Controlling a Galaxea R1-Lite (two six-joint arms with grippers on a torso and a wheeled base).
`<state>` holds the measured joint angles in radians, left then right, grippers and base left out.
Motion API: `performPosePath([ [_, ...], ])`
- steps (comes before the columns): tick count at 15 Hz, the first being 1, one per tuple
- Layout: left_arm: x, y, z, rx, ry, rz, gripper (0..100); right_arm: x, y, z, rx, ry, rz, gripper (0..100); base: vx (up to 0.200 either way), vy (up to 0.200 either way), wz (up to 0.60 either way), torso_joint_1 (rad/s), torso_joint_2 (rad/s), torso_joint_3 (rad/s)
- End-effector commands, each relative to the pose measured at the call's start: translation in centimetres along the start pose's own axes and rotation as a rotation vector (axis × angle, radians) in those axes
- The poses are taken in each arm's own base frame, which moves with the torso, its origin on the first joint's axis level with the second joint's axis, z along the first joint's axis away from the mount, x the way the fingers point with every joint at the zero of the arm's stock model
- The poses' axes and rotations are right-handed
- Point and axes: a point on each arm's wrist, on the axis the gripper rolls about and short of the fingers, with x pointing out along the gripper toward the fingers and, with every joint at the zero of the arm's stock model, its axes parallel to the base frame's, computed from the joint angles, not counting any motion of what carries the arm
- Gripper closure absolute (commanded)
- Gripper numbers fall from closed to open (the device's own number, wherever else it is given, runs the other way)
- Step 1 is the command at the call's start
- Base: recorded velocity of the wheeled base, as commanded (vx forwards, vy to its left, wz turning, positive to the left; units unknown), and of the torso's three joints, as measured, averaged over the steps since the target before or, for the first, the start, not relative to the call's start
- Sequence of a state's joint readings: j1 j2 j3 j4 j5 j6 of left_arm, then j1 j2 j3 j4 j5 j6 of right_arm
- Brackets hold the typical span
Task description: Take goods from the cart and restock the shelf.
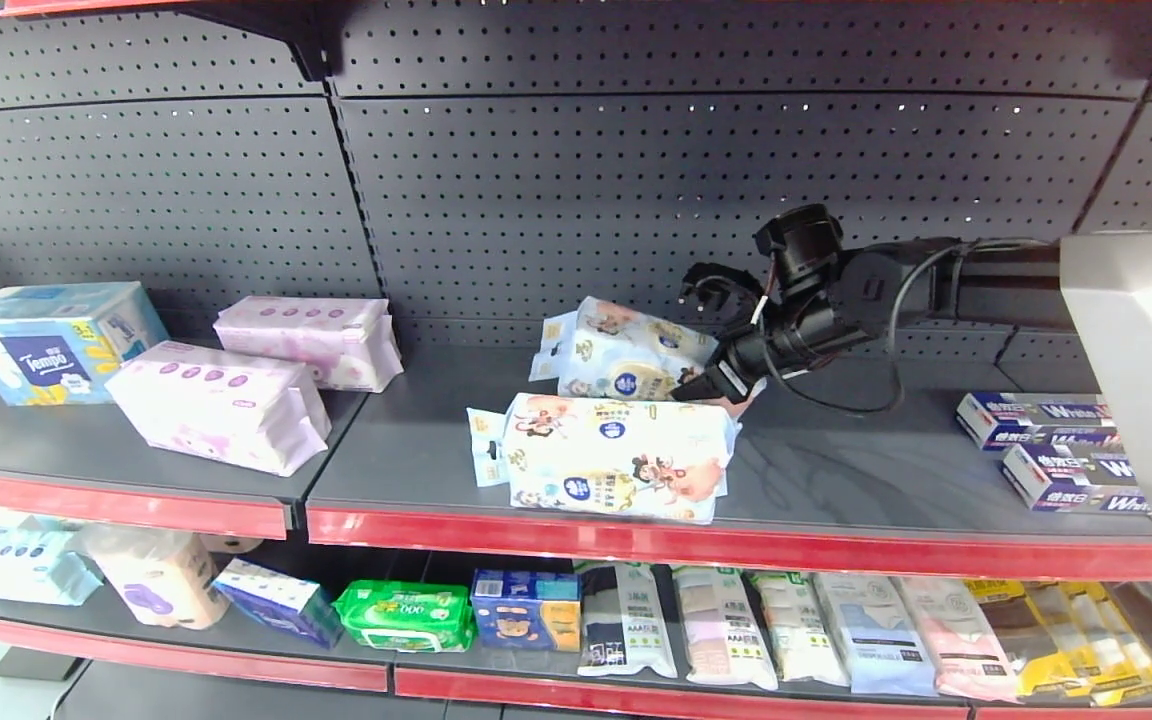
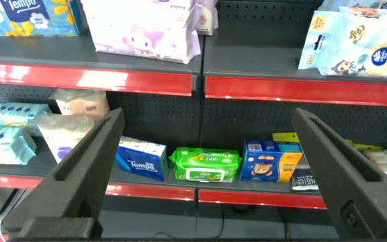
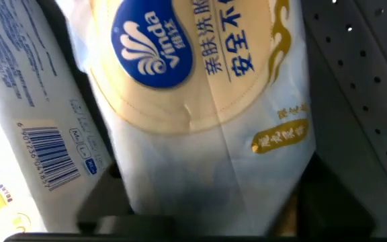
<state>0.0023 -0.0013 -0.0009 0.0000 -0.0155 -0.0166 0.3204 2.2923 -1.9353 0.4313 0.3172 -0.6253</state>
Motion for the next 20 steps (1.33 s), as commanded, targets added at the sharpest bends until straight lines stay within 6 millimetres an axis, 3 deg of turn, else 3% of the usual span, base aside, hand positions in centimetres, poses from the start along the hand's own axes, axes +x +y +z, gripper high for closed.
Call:
performPosePath([
  [1,0.0,0.0,0.0,0.000,0.002,0.001,0,0.2,0.1,-0.1,0.000,0.003,0.004,0,0.000,0.000,0.00,0.000,0.00,0.000],
  [6,0.0,0.0,0.0,0.000,0.001,0.001,0,0.2,-0.2,0.0,-0.003,-0.013,-0.010,0,0.000,0.000,0.00,0.000,0.00,0.000],
  [13,0.0,0.0,0.0,0.000,0.002,0.001,0,-2.7,-1.1,-1.5,0.040,0.010,-0.040,0,0.000,0.000,0.00,0.000,0.00,0.000],
  [16,0.0,0.0,0.0,0.000,0.002,0.001,0,-3.1,-1.1,-2.6,0.062,0.038,-0.032,0,0.000,0.000,0.00,0.000,0.00,0.000],
  [20,0.0,0.0,0.0,0.000,0.002,0.001,0,-3.1,-1.3,-2.3,0.060,0.026,-0.038,0,0.000,0.000,0.00,0.000,0.00,0.000],
])
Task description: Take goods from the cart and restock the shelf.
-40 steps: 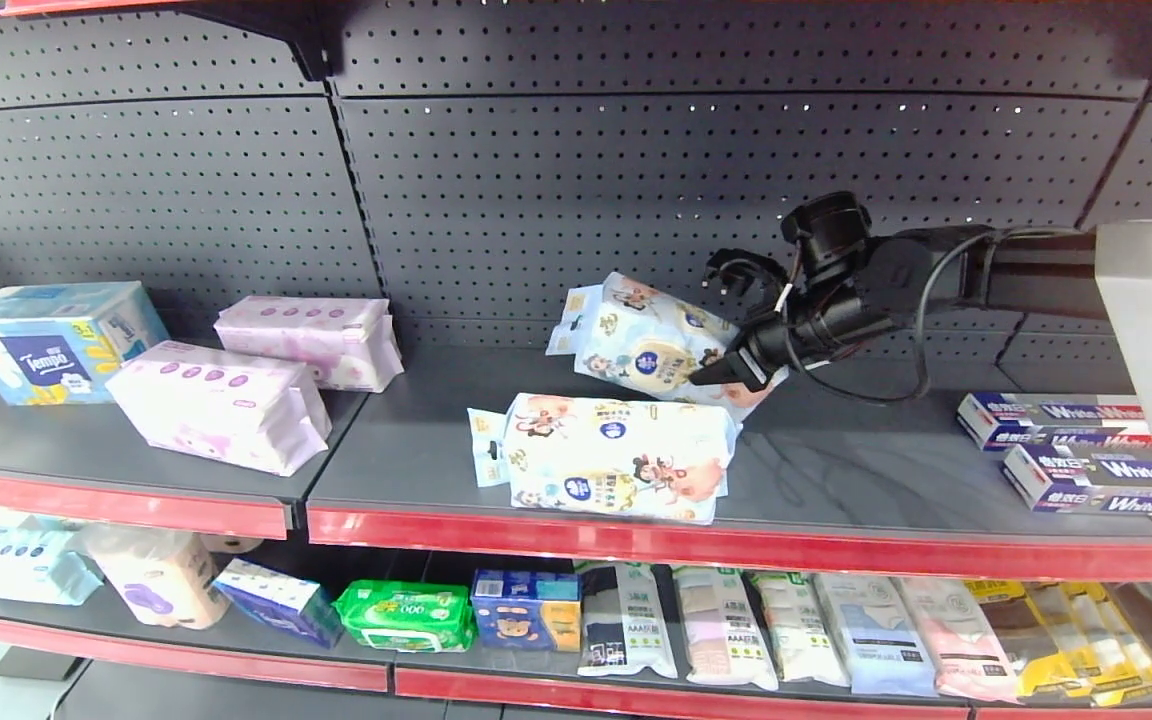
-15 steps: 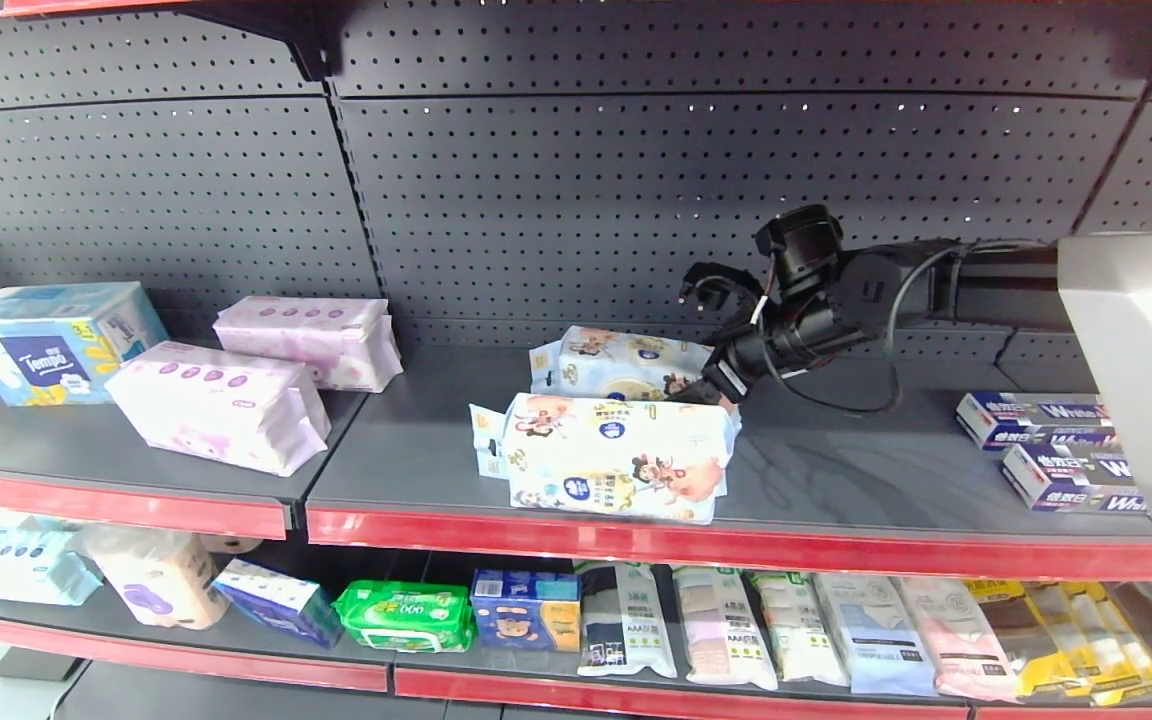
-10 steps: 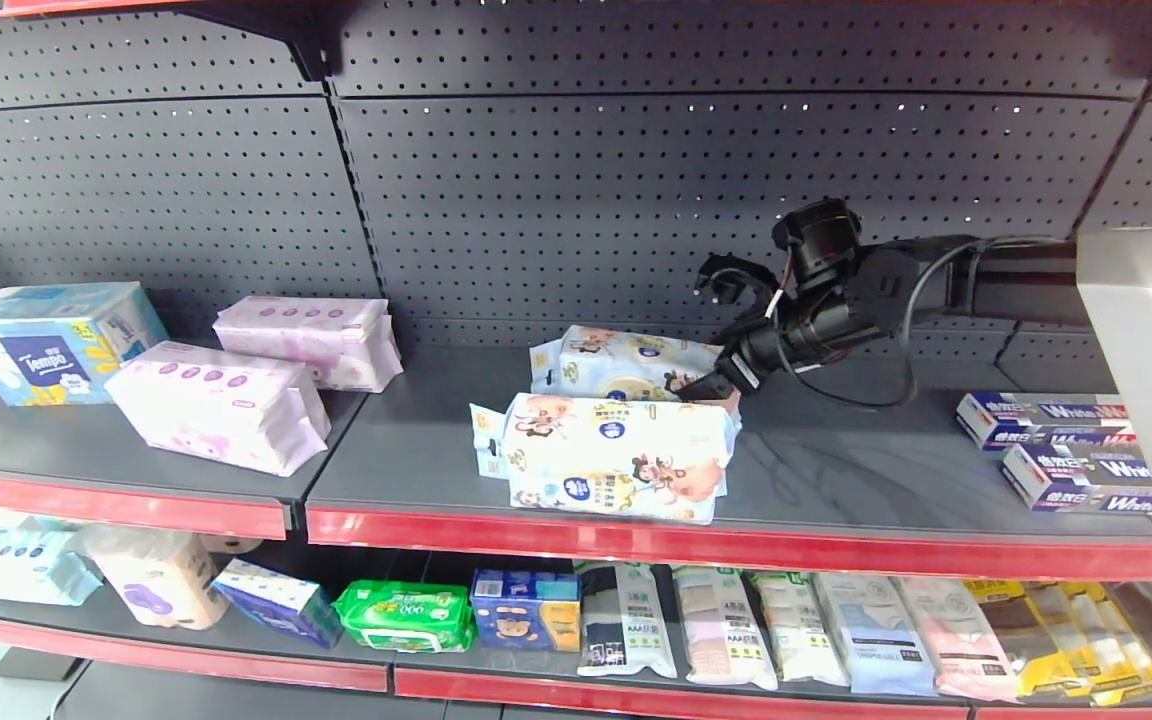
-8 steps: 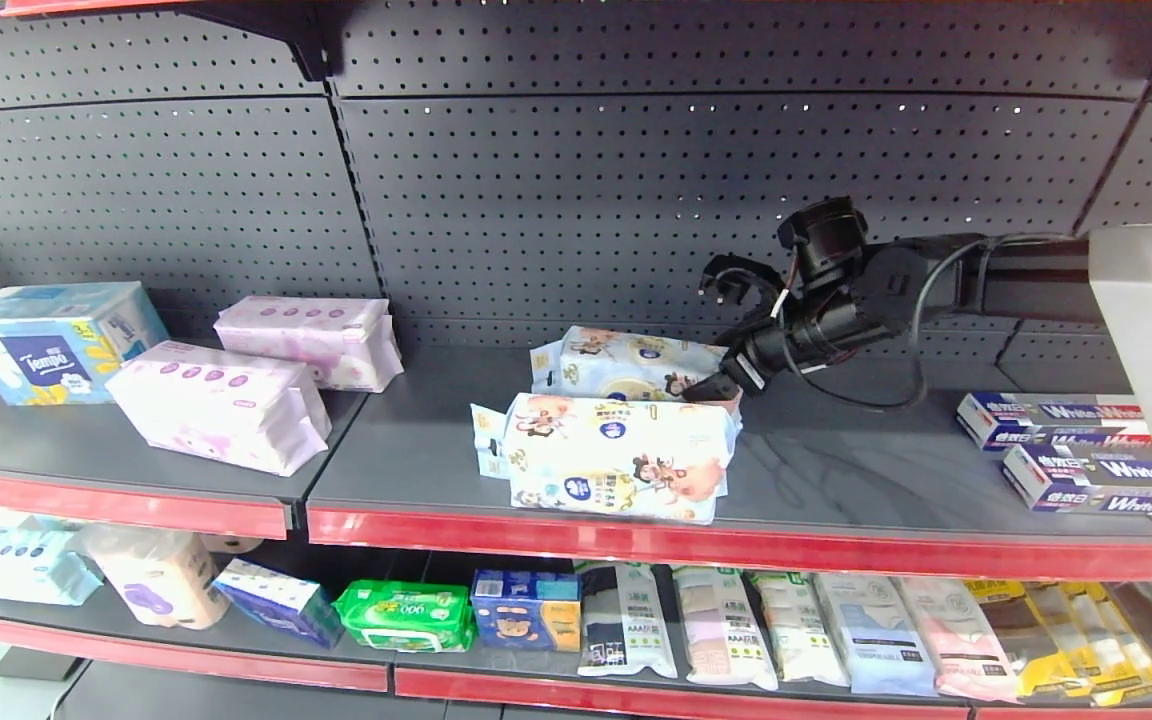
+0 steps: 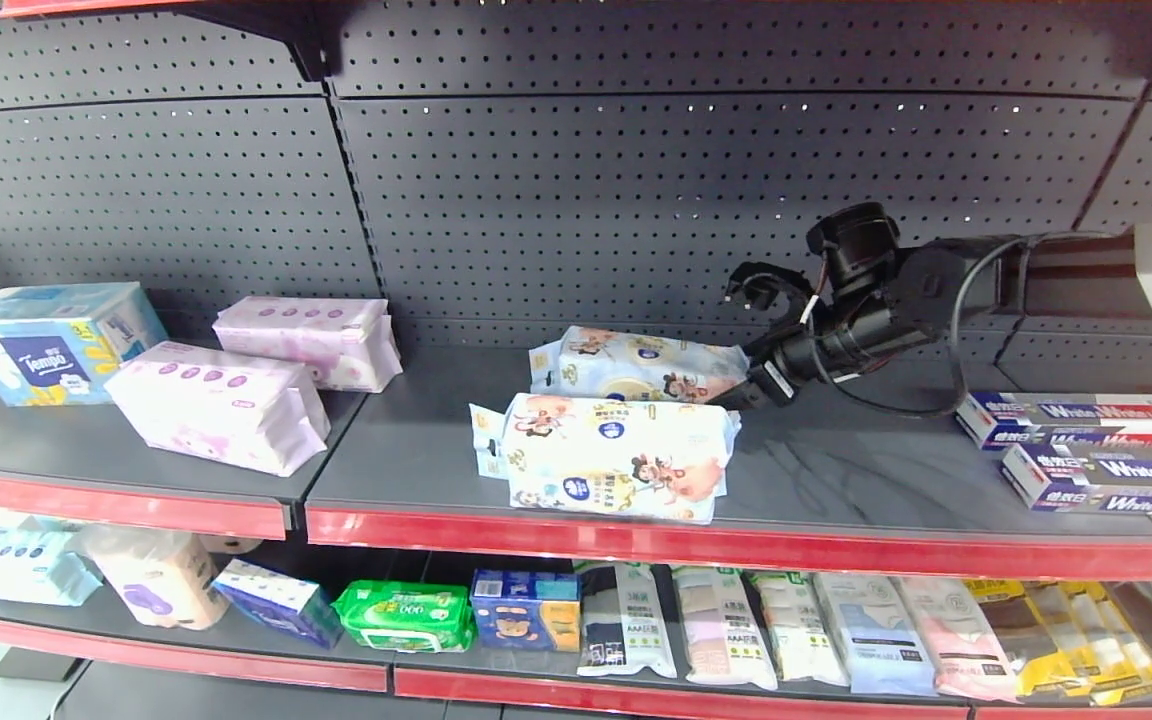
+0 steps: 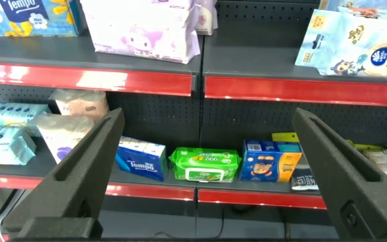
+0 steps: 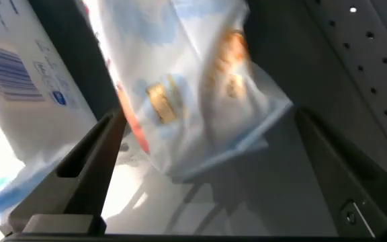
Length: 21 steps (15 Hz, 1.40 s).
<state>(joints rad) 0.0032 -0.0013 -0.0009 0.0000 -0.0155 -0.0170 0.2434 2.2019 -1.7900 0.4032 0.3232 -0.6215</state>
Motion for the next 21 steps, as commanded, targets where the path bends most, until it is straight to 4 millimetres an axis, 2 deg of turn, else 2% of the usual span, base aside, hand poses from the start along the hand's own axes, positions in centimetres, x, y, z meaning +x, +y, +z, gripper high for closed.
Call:
performPosePath([
  [1,0.0,0.0,0.0,0.000,0.002,0.000,0,-0.2,0.0,0.3,-0.005,-0.009,-0.004,0,0.000,0.000,0.00,0.000,0.00,0.000],
  [10,0.0,0.0,0.0,0.000,0.002,-0.001,0,0.6,0.7,0.9,-0.019,-0.024,0.022,0,0.000,0.000,0.00,0.000,0.00,0.000],
  [11,0.0,0.0,0.0,-0.001,0.002,0.002,0,0.7,0.8,1.0,-0.020,-0.025,0.023,100,0.000,0.000,0.00,0.000,0.00,0.000],
  [21,0.0,0.0,0.0,0.000,0.002,0.000,0,1.0,0.9,1.3,-0.044,-0.068,0.042,100,0.000,0.000,0.00,0.000,0.00,0.000],
])
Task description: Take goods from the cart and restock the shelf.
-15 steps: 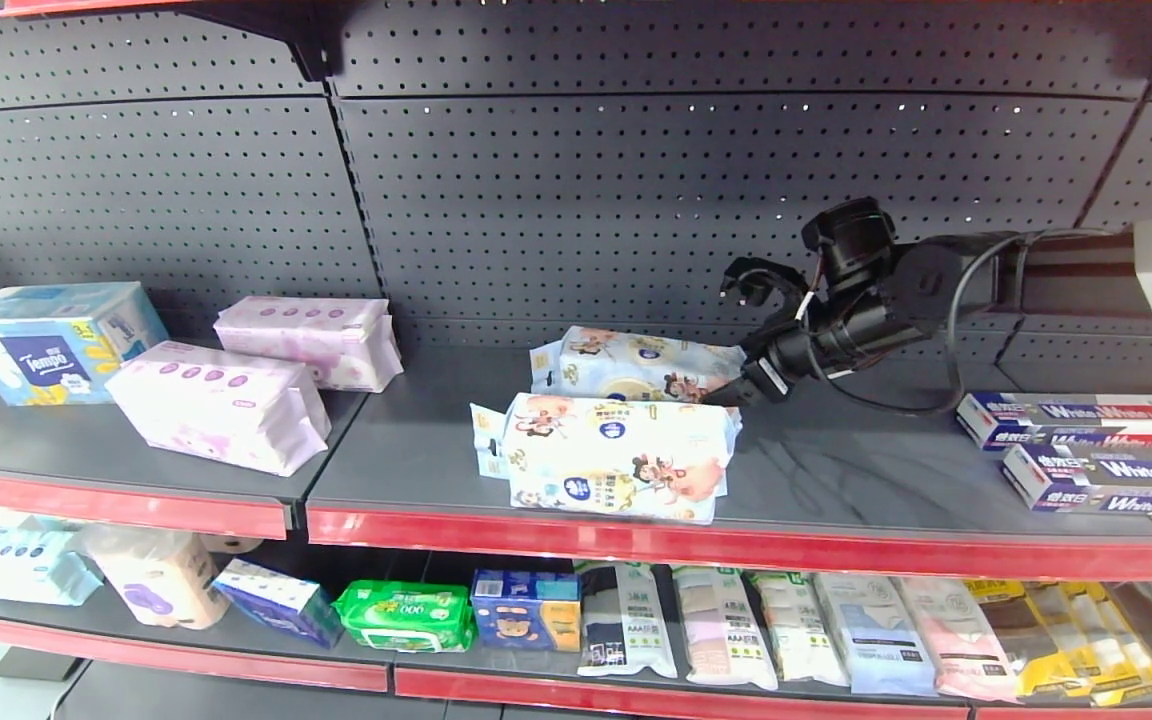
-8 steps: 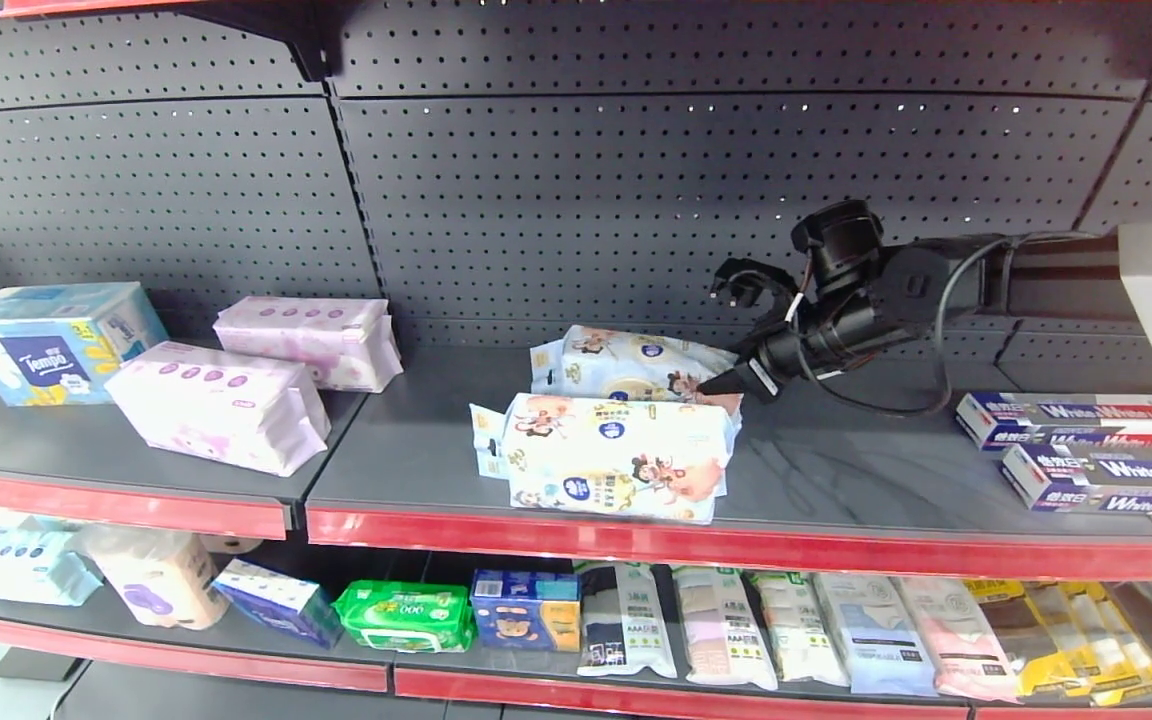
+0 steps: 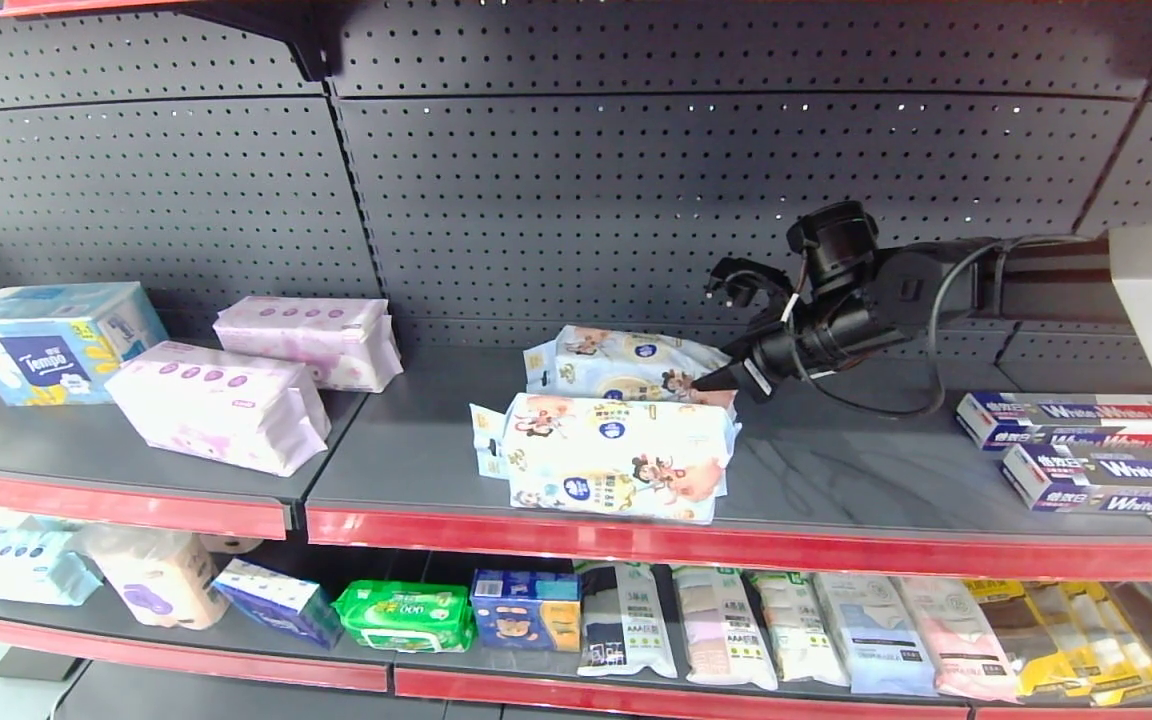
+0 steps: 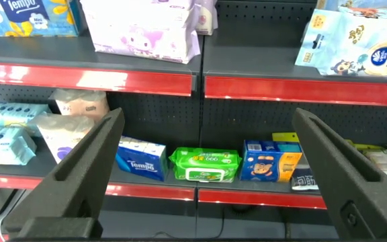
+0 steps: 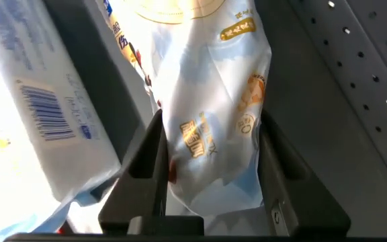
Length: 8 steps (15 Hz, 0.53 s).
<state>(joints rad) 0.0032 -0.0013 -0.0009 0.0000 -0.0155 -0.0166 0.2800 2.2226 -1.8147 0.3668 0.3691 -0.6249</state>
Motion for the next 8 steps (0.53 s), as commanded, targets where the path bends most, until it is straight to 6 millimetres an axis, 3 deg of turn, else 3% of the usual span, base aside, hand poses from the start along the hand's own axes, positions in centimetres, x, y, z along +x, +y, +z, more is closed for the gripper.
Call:
performPosePath([
  [1,0.00,0.00,0.02,0.000,0.001,0.000,0,0.10,0.00,0.01,-0.003,-0.003,0.005,100,0.000,0.000,0.00,0.000,0.00,0.000],
  [8,0.02,0.00,-0.02,-0.002,0.002,0.000,0,0.53,0.14,-0.11,-0.042,-0.034,0.060,100,0.000,0.000,0.00,0.000,0.00,0.000],
])
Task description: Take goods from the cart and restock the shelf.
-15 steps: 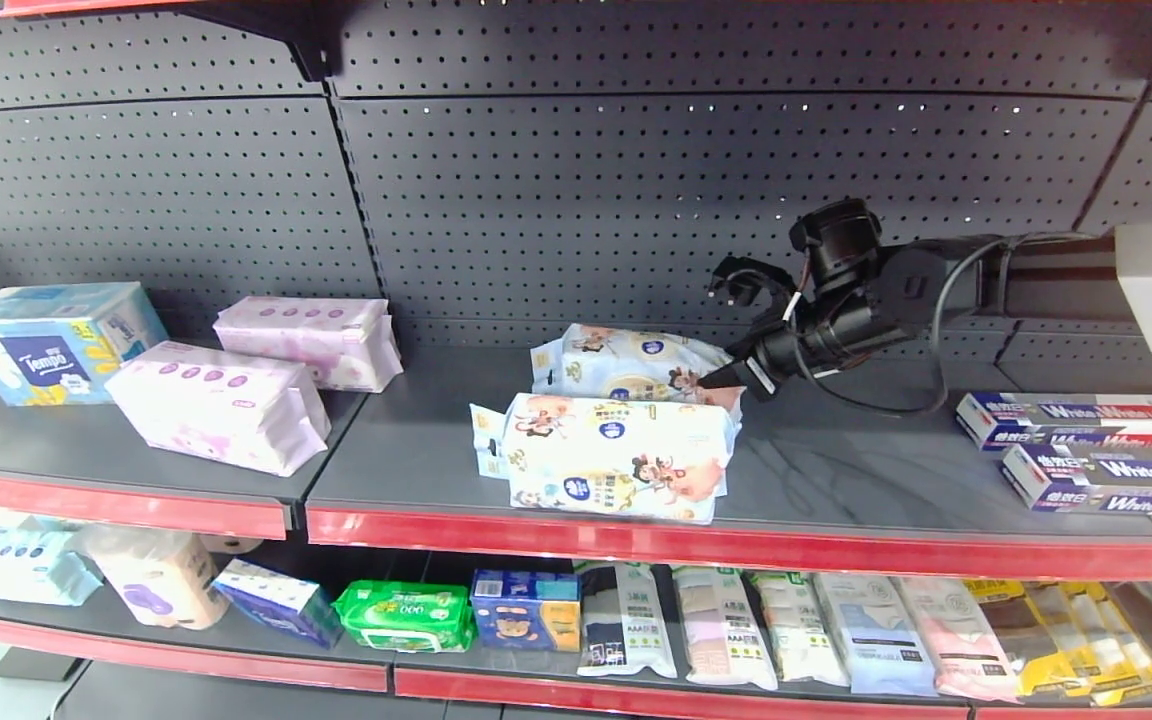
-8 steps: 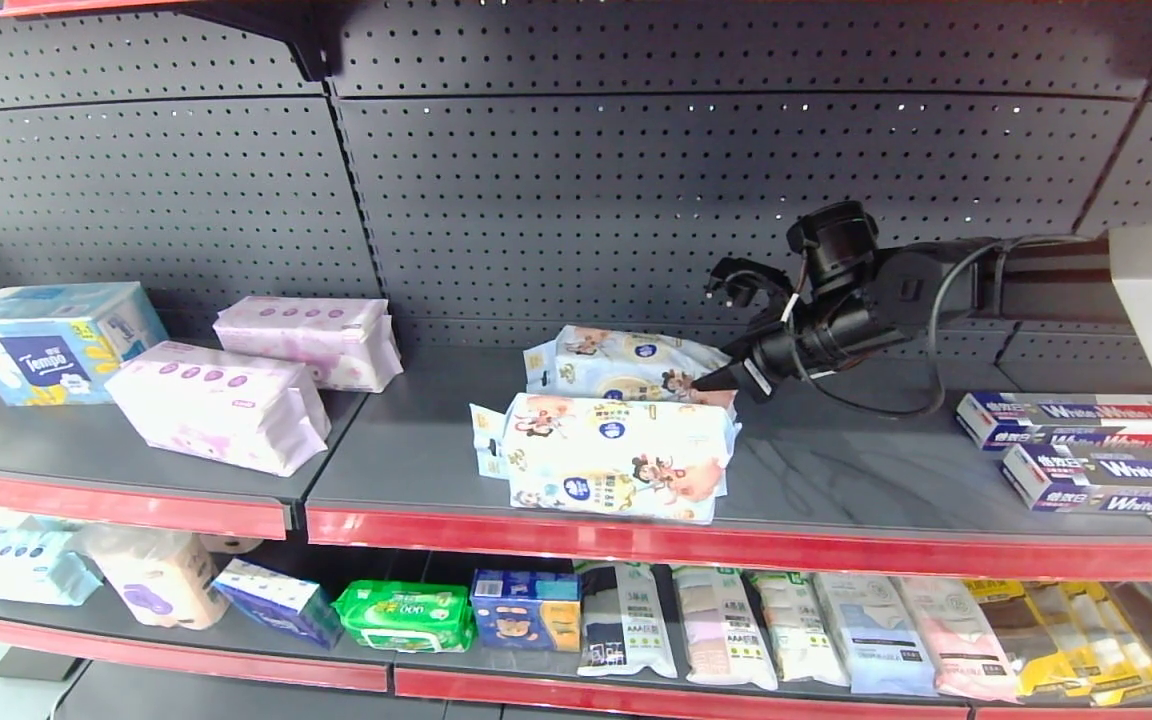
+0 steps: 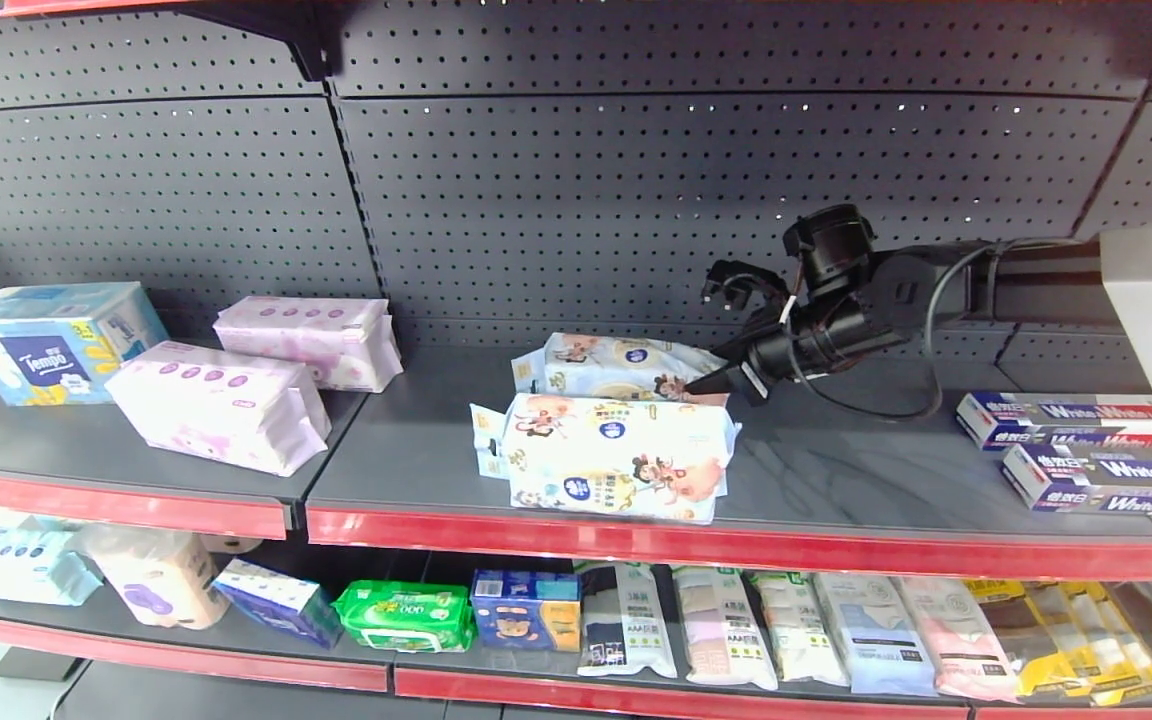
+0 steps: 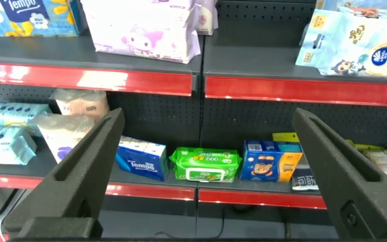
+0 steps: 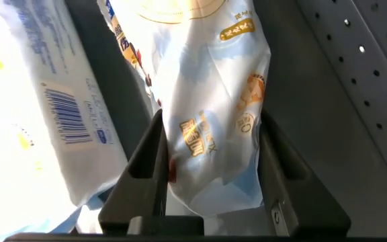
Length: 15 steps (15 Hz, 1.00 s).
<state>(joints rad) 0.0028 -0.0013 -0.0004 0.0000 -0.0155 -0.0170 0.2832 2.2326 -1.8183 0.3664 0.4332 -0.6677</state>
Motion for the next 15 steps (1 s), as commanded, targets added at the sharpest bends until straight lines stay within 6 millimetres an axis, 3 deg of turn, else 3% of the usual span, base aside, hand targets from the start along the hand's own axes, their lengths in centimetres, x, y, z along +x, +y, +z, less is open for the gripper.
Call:
performPosePath([
  [1,0.0,0.0,0.0,0.000,0.000,0.000,0,0.2,0.0,-0.1,-0.012,0.002,0.004,100,0.000,0.000,0.00,0.000,0.00,0.000],
  [8,0.0,0.0,0.0,0.000,0.000,-0.001,0,-0.4,-1.3,-0.6,-0.020,-0.014,-0.017,100,0.000,0.000,0.00,0.000,0.00,0.000],
  [15,0.0,0.0,0.0,0.000,0.002,0.001,0,-0.2,-1.1,-0.4,-0.038,-0.049,0.028,100,0.000,0.000,0.00,0.000,0.00,0.000],
])
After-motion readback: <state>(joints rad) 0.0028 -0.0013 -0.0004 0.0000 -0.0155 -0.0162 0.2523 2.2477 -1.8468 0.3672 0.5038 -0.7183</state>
